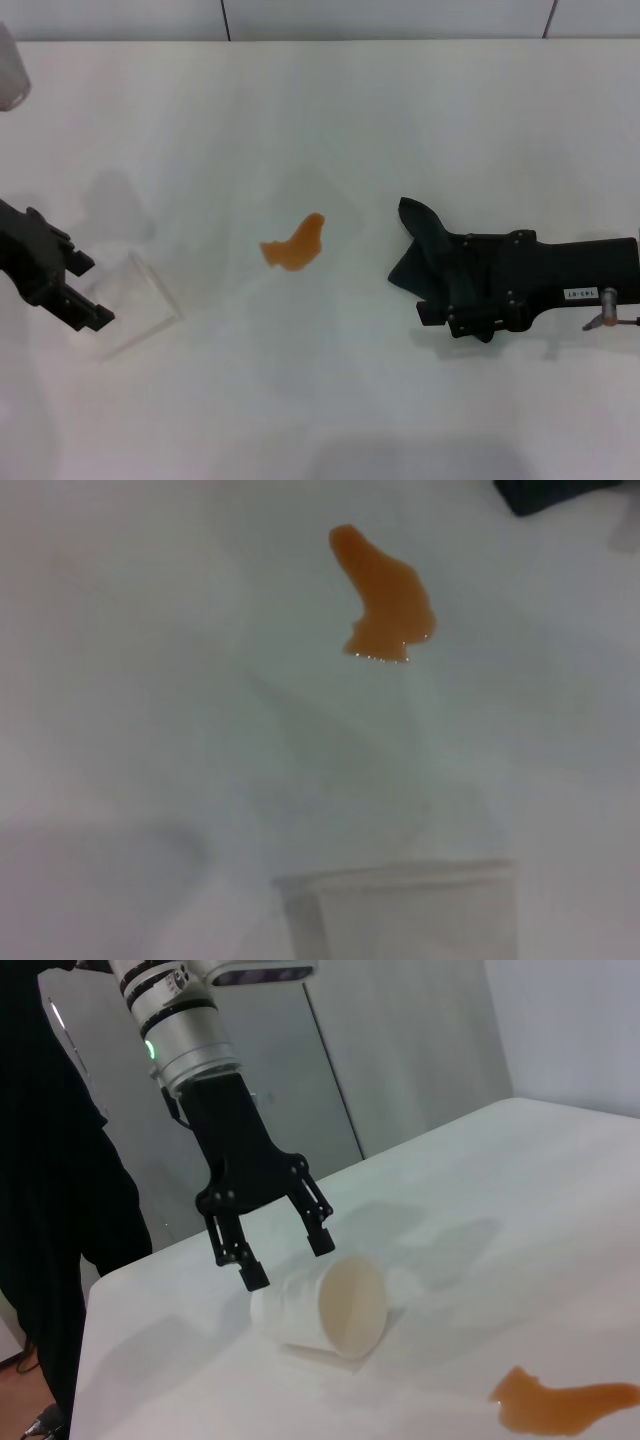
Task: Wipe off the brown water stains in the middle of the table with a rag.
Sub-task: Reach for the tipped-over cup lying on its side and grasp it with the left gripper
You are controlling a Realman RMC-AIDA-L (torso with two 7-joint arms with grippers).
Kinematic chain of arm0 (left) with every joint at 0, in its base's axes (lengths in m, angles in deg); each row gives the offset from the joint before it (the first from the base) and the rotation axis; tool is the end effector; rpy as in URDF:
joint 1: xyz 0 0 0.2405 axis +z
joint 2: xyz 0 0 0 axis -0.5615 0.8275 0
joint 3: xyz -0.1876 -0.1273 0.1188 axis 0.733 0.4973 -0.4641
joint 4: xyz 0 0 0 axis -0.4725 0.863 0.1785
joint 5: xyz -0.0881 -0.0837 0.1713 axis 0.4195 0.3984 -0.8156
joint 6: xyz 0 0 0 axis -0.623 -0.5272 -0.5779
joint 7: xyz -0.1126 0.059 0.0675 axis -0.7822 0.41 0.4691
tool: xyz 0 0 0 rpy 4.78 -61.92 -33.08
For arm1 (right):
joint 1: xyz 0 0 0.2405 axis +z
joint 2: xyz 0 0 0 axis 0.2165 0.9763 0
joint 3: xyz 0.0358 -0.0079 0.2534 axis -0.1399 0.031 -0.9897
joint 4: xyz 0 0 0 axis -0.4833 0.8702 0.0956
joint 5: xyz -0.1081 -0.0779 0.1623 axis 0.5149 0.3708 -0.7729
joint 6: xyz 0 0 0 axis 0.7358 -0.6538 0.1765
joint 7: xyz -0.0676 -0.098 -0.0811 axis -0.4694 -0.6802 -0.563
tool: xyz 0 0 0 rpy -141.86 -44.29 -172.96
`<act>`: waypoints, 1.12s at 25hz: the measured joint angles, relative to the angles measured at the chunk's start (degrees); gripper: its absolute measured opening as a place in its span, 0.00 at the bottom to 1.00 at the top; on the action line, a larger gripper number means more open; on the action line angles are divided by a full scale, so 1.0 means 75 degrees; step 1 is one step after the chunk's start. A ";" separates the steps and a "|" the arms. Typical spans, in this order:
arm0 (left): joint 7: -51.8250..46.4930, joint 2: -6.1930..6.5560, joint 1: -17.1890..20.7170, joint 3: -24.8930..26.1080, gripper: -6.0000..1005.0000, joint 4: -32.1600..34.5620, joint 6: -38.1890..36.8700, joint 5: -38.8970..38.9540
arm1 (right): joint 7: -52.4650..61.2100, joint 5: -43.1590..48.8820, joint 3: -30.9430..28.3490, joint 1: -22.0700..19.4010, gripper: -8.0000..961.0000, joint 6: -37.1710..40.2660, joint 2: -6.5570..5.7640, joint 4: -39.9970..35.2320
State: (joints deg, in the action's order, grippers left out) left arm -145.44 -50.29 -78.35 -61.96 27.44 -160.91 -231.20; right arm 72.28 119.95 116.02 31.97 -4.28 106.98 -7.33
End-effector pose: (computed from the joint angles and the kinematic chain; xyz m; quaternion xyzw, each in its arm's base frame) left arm -0.2428 0.3618 0.0654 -0.9503 -0.2377 0.1983 0.0323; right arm 0.2413 0.3042 -0.0130 -0.9538 0.2140 0.2001 0.0670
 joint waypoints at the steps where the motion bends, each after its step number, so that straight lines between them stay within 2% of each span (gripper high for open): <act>1: 0.0004 -0.0017 -0.0003 0.0000 0.82 0.0000 0.0019 0.0000 | 0.0000 0.0000 -0.0001 -0.0001 0.89 0.0000 0.0000 0.0000; 9: 0.0001 -0.0121 -0.0005 -0.0170 0.81 -0.0151 0.0245 -0.0003 | -0.0021 -0.0006 -0.0030 -0.0005 0.89 0.0000 0.0000 0.0000; 21: 0.0000 -0.0168 -0.0040 -0.0180 0.81 -0.0309 0.0449 -0.0115 | -0.0024 -0.0006 -0.0026 -0.0006 0.89 0.0000 0.0000 0.0093; 28: 0.0037 -0.0337 -0.0038 -0.0187 0.81 -0.0309 0.0572 -0.0174 | -0.0025 -0.0006 -0.0023 -0.0012 0.89 0.0012 0.0000 0.0103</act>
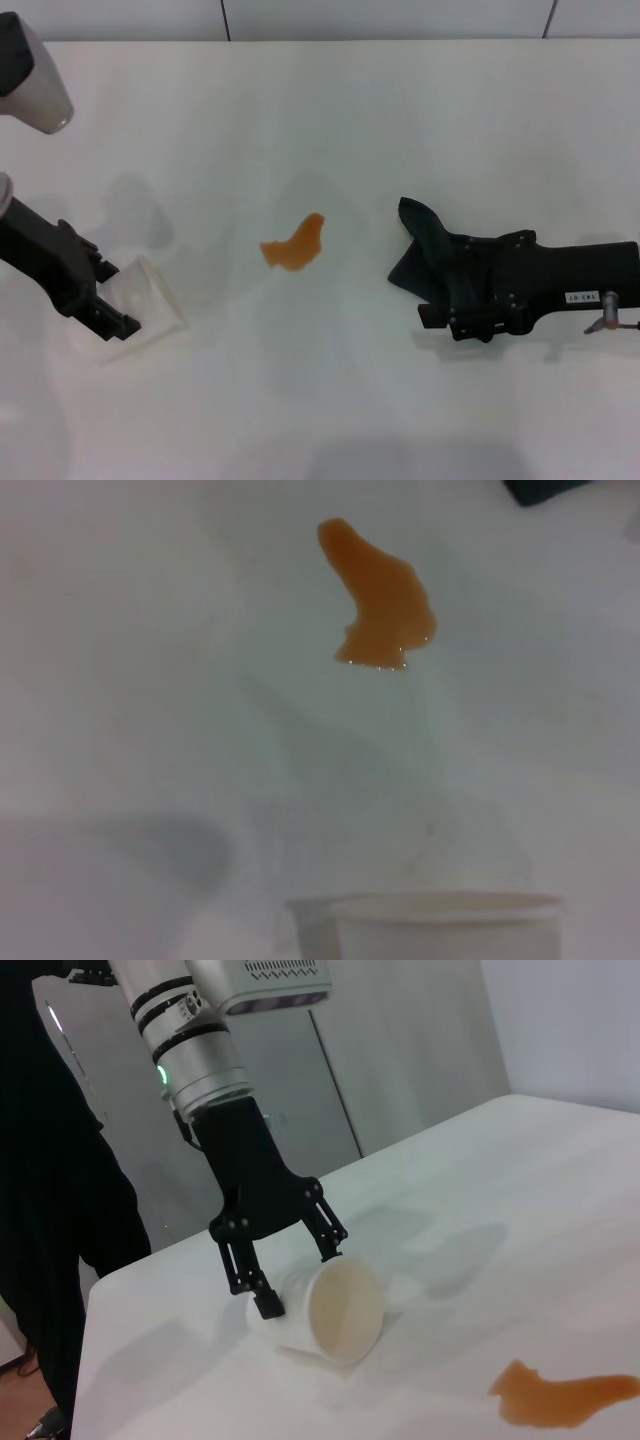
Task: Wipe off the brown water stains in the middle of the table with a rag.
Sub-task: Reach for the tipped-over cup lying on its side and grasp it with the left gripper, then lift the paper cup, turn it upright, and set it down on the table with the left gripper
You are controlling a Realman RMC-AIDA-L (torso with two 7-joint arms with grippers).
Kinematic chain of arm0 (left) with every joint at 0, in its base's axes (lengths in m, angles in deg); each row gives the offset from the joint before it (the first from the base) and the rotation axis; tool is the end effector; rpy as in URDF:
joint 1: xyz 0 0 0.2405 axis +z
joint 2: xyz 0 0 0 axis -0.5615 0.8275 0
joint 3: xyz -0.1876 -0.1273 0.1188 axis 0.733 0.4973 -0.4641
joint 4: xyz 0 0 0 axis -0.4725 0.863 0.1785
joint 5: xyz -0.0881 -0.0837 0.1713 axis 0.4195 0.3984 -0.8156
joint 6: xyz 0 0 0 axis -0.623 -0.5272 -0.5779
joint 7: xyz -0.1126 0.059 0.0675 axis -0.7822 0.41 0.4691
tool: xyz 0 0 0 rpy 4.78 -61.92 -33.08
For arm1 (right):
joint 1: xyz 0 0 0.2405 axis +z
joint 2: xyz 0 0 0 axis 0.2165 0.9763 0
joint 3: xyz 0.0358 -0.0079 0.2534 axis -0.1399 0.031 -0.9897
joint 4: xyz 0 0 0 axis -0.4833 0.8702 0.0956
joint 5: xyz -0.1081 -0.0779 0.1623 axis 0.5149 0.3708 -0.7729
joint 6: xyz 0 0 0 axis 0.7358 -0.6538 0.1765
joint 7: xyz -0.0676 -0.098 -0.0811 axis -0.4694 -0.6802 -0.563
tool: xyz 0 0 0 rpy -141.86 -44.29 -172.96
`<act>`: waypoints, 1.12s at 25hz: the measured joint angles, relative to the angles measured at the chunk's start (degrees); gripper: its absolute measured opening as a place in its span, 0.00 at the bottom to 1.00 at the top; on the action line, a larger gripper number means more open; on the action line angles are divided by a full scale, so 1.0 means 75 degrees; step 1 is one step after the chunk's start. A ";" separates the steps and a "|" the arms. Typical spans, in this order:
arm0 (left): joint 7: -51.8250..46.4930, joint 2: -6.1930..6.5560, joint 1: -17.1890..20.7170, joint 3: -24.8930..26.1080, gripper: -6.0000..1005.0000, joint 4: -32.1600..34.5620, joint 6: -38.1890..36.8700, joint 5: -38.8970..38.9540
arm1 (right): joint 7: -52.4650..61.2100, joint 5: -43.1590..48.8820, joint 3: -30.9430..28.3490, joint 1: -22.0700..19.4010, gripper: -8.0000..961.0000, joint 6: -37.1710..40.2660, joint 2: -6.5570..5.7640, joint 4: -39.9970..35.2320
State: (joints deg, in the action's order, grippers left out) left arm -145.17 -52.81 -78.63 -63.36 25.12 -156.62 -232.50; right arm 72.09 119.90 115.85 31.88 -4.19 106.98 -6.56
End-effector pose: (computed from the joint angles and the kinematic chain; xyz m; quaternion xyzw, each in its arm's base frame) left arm -0.2442 0.3622 0.0402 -0.9512 -0.2295 0.2040 0.0302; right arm 0.2441 0.3027 -0.0139 -0.9524 0.2197 0.2008 0.0660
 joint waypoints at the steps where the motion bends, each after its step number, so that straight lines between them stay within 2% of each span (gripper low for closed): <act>1: 0.0010 -0.0022 0.0000 -0.0003 0.81 0.0000 0.0027 0.0000 | 0.0000 0.0000 0.0000 -0.0003 0.89 0.0000 0.0000 0.0005; 10: 0.0056 -0.0111 0.0011 -0.0007 0.80 -0.0045 0.0165 0.0000 | -0.0031 0.0001 -0.0023 -0.0017 0.89 0.0000 0.0000 0.0093; 25: 0.0068 -0.0113 -0.0009 -0.0017 0.80 -0.0122 0.0309 0.0016 | -0.0031 0.0001 -0.0024 -0.0017 0.89 0.0000 0.0000 0.0096; 28: 0.0067 -0.0114 -0.0009 -0.0017 0.72 -0.0096 0.0320 0.0019 | -0.0029 0.0001 -0.0024 -0.0017 0.89 0.0000 -0.0006 0.0096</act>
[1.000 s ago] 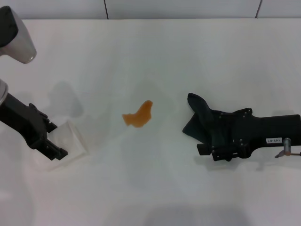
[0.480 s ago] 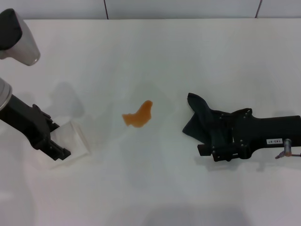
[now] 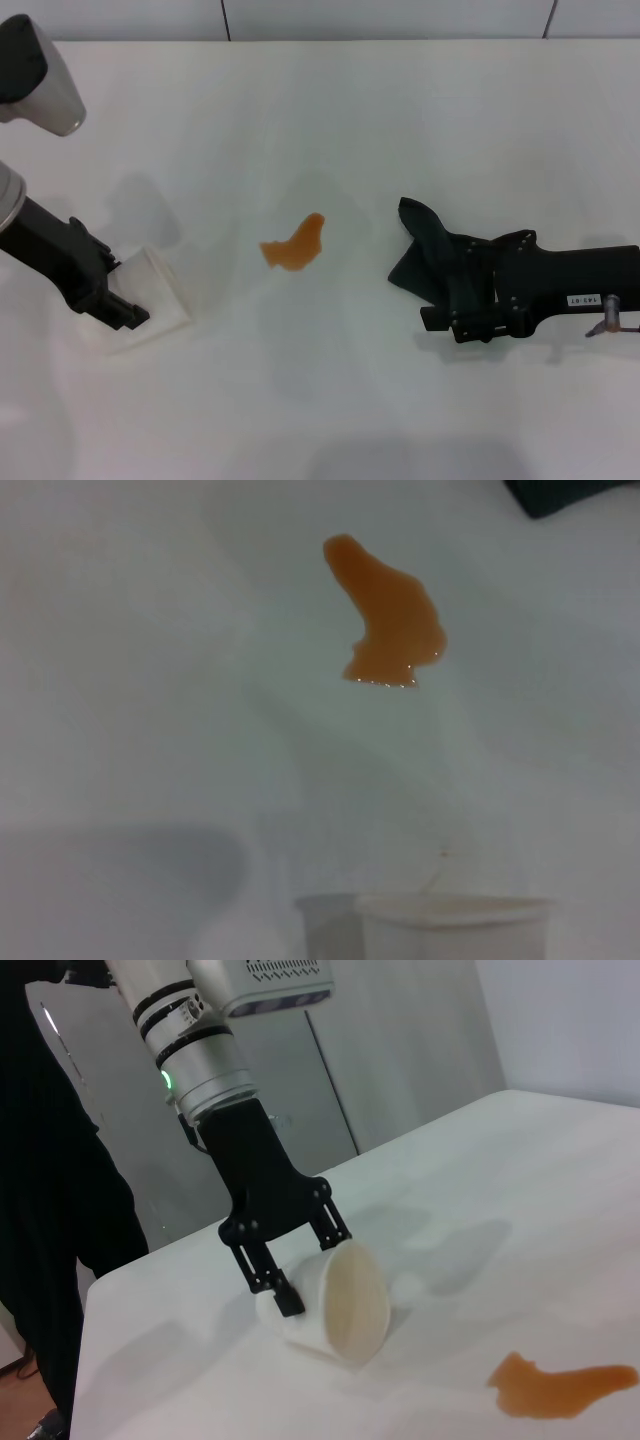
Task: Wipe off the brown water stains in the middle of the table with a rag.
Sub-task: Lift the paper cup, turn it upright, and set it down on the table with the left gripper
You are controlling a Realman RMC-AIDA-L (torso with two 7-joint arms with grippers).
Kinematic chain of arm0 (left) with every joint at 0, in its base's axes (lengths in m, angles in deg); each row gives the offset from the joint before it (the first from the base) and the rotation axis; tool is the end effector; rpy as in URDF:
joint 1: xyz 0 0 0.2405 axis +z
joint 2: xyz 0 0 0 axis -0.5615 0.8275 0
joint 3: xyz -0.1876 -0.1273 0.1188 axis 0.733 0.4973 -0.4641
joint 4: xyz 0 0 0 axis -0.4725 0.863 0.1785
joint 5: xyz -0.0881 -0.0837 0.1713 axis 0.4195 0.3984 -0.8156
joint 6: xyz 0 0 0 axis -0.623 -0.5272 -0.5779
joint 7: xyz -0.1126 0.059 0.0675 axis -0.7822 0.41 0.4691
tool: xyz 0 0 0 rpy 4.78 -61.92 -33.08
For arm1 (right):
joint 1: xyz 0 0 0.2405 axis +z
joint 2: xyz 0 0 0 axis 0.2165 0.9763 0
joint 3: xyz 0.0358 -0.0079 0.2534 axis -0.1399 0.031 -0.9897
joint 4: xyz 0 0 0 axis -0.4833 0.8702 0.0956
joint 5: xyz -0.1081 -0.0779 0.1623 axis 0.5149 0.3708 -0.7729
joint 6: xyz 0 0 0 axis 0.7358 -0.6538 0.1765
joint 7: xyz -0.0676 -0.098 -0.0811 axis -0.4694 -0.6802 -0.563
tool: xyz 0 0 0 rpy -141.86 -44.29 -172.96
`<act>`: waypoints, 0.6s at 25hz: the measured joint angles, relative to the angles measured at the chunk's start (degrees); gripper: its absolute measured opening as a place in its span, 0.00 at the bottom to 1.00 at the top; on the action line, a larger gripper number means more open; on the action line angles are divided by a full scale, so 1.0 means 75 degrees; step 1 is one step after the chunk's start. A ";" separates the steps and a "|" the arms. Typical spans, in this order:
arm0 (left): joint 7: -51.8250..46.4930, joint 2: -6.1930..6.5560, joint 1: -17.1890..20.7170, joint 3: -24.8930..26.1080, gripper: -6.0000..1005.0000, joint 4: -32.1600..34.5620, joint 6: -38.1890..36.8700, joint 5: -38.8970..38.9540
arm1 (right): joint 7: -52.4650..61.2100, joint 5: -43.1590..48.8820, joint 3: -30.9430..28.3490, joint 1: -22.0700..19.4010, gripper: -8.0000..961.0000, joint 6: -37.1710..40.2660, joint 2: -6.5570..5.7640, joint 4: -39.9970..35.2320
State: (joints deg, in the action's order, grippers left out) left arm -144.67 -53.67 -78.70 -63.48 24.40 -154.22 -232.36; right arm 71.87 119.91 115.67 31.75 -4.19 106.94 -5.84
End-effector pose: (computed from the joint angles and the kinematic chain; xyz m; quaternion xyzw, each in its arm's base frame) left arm -0.2437 0.3648 0.0319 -0.9538 -0.2223 0.1986 0.0379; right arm 0.2474 0.3014 -0.0145 -0.9511 0.2251 0.2007 0.0662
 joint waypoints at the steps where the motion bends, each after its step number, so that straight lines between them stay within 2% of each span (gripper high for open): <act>1: -0.0003 -0.0002 0.0001 0.0001 0.69 0.0038 0.0004 0.0015 | 0.0003 0.0000 0.0000 0.0000 0.89 0.0000 0.0000 0.0000; 5: -0.0013 -0.0029 0.0090 0.0094 0.62 0.0432 0.0001 0.0270 | 0.0014 0.0000 -0.0009 -0.0024 0.89 0.0008 -0.0002 -0.0011; 10: 0.0018 -0.0035 0.0428 0.0544 0.58 0.0875 0.0178 0.1090 | 0.0013 0.0000 -0.0012 -0.0032 0.89 0.0005 -0.0005 -0.0011; 15: 0.0237 -0.0032 0.0897 0.0878 0.57 0.0934 0.0872 0.2358 | 0.0008 0.0000 -0.0012 -0.0056 0.89 -0.0008 -0.0006 -0.0006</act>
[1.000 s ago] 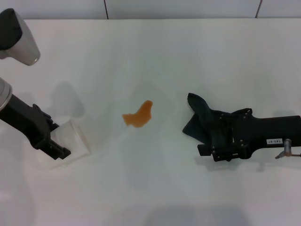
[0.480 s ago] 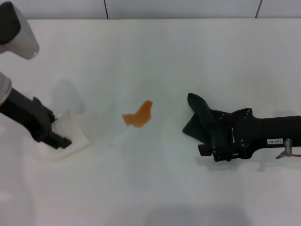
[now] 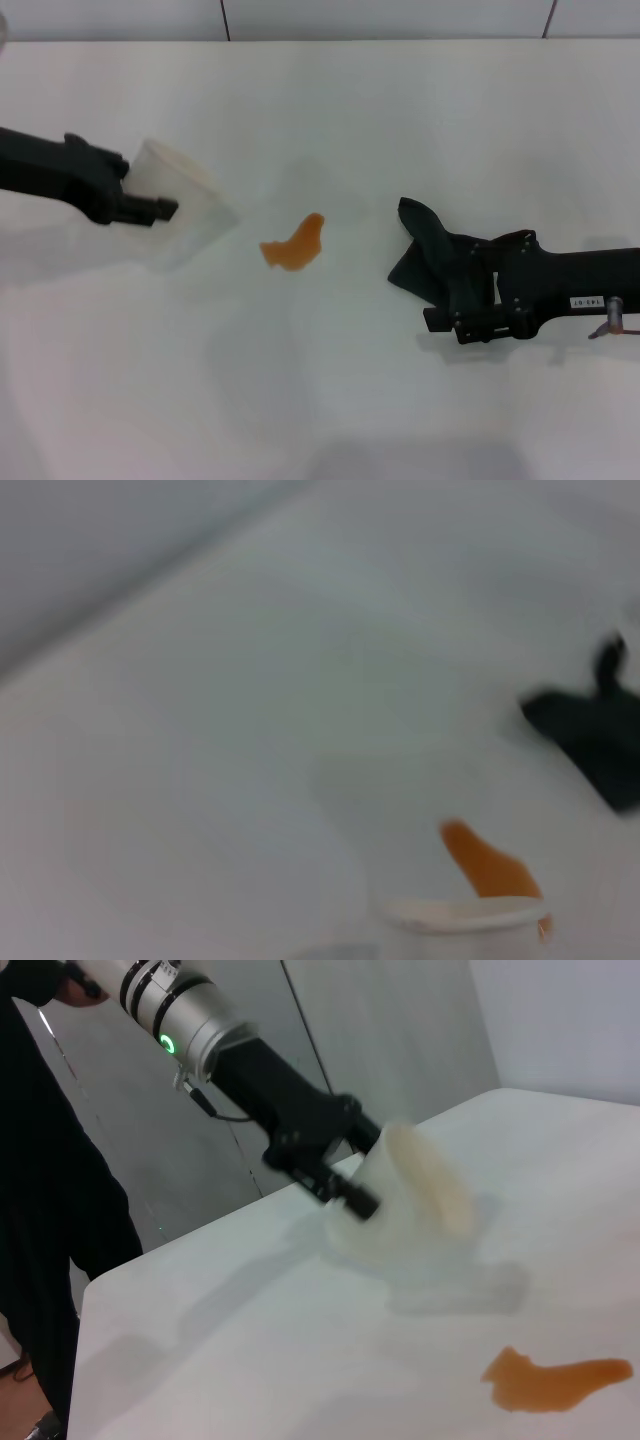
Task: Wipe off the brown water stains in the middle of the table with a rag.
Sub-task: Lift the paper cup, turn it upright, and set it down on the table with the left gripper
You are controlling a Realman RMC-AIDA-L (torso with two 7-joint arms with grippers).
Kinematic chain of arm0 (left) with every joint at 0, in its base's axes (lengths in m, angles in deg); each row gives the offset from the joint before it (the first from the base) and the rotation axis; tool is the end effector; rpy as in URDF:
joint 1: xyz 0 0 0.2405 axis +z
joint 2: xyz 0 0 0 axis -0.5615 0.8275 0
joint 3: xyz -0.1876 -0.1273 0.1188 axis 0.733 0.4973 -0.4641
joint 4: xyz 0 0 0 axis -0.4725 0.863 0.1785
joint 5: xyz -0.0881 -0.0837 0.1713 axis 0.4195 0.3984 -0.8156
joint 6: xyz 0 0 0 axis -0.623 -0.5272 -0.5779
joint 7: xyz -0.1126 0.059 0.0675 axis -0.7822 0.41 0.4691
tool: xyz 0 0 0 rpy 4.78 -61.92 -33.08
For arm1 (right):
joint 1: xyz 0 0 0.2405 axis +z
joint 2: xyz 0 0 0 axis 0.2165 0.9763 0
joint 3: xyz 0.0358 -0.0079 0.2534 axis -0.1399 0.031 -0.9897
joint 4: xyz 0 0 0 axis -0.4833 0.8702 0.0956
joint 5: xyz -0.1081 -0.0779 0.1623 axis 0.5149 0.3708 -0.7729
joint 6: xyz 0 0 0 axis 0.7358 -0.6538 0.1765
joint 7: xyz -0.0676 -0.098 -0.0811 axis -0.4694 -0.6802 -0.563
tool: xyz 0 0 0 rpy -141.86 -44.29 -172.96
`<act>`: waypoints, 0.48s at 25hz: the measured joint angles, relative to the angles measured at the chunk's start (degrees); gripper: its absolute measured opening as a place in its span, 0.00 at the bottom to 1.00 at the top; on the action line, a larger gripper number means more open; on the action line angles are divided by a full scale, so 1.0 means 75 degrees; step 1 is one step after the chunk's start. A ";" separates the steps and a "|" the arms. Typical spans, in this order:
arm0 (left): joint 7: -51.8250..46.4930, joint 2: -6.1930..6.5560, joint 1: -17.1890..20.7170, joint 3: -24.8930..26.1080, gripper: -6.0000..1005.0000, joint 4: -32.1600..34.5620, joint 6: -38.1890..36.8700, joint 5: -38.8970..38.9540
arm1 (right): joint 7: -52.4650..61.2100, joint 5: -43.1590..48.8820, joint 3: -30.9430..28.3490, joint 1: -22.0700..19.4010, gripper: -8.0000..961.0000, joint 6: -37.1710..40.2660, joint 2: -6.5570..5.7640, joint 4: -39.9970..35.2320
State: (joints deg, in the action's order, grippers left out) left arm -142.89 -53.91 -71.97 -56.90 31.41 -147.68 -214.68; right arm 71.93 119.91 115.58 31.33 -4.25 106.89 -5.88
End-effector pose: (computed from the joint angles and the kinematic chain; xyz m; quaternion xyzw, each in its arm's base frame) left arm -0.2376 0.3768 0.0566 -0.9607 -0.2311 0.0153 0.1530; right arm 0.2498 0.3000 -0.0139 -0.9501 0.2290 0.2004 0.0683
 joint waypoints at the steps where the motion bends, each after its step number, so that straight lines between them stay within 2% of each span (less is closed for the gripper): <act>1: 0.0064 -0.0002 0.0107 0.0001 0.56 -0.0018 0.0170 0.0244 | 0.0000 0.0000 0.0000 -0.0001 0.89 -0.0003 0.0000 0.0001; 4: 0.0340 -0.0024 0.0359 0.0003 0.56 -0.0179 0.0631 0.0830 | 0.0005 0.0000 -0.0002 -0.0003 0.89 -0.0005 0.0000 0.0007; 12: 0.1673 -0.0127 0.0663 0.0019 0.55 -0.1387 0.1757 0.2442 | 0.0016 0.0018 -0.0011 -0.0005 0.89 -0.0018 0.0000 0.0099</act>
State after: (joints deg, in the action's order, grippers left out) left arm -130.34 -54.86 -66.99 -56.76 21.01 -134.51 -196.36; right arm 72.05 120.04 115.50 31.30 -4.38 106.90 -5.14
